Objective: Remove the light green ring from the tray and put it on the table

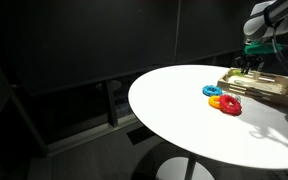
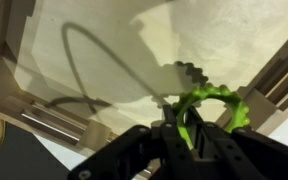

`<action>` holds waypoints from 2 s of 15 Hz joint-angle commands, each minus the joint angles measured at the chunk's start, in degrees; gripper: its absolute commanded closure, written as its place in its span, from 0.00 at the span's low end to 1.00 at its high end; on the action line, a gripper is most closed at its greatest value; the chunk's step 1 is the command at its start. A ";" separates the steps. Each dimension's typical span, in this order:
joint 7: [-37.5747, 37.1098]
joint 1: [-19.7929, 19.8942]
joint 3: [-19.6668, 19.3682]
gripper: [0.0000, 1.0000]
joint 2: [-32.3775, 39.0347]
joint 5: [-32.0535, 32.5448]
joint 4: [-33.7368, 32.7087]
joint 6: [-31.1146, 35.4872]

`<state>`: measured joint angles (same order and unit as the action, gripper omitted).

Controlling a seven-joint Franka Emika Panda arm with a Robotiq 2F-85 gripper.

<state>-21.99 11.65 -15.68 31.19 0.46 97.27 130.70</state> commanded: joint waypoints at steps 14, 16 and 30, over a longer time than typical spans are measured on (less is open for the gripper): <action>9.13 -6.30 4.46 0.93 -18.75 6.99 22.30 3.27; 8.83 -7.31 5.06 0.93 -20.31 9.10 24.97 4.66; 10.90 -8.36 7.90 0.19 -23.21 11.94 32.25 7.74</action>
<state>-13.83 2.30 -7.87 9.77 13.22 129.31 140.14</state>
